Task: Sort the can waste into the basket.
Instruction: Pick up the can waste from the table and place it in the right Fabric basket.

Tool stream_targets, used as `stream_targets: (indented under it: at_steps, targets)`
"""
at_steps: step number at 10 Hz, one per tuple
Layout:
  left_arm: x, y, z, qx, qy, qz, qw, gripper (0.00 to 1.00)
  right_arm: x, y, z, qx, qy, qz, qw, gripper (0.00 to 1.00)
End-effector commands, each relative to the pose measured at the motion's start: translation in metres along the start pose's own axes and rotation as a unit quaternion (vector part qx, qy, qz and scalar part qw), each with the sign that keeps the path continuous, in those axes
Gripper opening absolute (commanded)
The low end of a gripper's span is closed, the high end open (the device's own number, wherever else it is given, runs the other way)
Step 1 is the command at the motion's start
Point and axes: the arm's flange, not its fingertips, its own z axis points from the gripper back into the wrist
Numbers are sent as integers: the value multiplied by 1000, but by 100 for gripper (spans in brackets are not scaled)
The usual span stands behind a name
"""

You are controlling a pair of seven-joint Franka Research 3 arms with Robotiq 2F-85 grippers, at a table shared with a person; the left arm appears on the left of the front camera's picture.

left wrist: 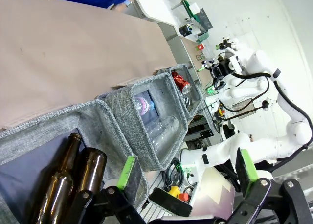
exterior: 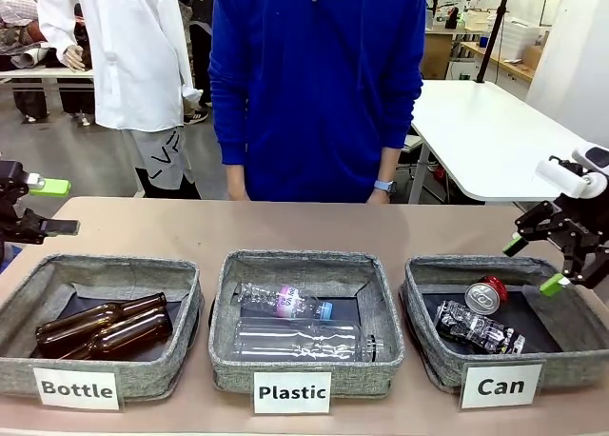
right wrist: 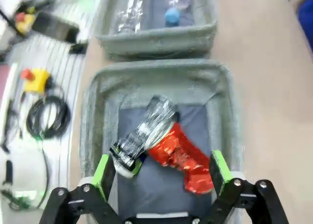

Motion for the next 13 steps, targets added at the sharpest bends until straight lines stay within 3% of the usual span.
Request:
stream_targets:
  at_steps: [1,2,3,5,7,10,11,13]
  targets:
    - [-1,-2,1,1,0,-2,1000,100,11,-15,1,-32,-178,-64,981,100]
    - [-1,-2,1,1,0,-2,1000,100,18,-21,1,24,-314,-125,941,100]
    - [-1,-2,1,1,0,-2,1000,100,18,-30,-1,56,-359,-233,902,100]
    - [-1,-2,1,1,0,-2,1000,100,14,-46,-9,61,-375,-404,832,100]
    - [-1,-2,1,1,0,-2,1000,100,10,-54,-16,72,-372,-493,783,100]
    - [-1,-2,1,1,0,-2,1000,100,16,-47,-16,114,-379,-465,792,100]
    - [-1,-2,1,1,0,-2,1000,100,-4,-56,-20,90,-348,-477,802,100]
    - [-1,-2,1,1,0,-2,1000,100,-4,-56,-20,90,-348,-477,802,100]
